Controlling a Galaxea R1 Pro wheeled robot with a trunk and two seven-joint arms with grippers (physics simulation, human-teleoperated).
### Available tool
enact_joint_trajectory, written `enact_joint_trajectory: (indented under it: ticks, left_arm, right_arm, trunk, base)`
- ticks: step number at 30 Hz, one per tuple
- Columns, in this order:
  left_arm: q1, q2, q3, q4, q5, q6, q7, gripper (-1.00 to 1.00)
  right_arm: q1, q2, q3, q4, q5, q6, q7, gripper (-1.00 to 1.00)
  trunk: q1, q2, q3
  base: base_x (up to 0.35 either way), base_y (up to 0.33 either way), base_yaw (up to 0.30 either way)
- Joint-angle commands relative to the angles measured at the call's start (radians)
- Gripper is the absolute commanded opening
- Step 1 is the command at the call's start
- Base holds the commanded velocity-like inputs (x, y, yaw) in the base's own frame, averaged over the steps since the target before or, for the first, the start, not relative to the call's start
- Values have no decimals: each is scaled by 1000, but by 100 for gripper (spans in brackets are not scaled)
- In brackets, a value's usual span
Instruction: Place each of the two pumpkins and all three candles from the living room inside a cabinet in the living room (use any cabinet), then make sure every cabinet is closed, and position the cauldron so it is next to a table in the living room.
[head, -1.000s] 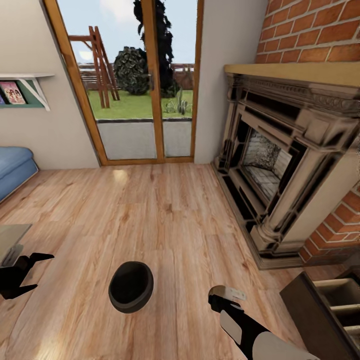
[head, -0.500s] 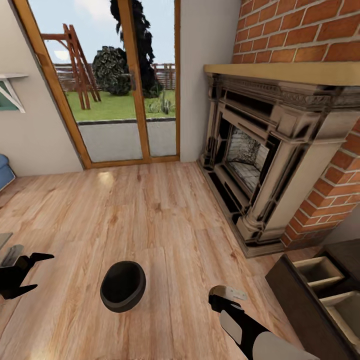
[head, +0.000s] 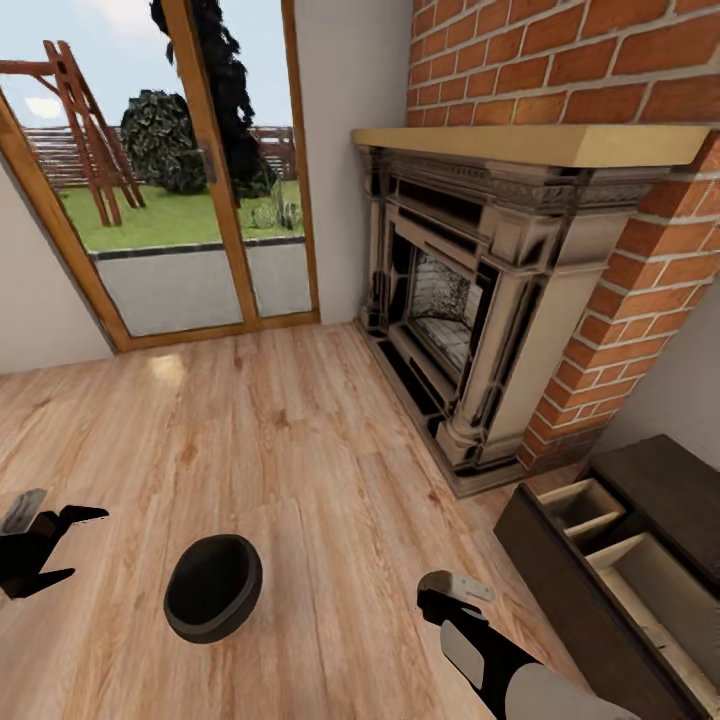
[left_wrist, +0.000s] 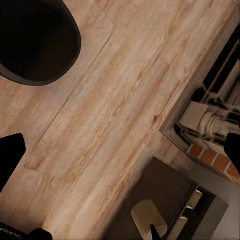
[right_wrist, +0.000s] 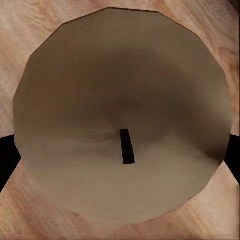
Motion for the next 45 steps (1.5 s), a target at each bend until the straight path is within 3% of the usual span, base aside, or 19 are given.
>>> enact_joint_trajectory:
  ticks: [1, 45]
  left_arm:
    - [0, 0, 2, -4, 8, 3, 11, 100]
    - [0, -1, -1, -28, 0, 3, 11, 100]
  right_arm:
    - [-1, 0, 9, -1, -7, 0, -6, -100]
    - [-1, -3, 9, -1, -7, 0, -5, -100]
  trunk:
    - [0, 0, -1]
    - [0, 0, 17]
  base:
    - [180, 0, -278]
    - [61, 12, -278]
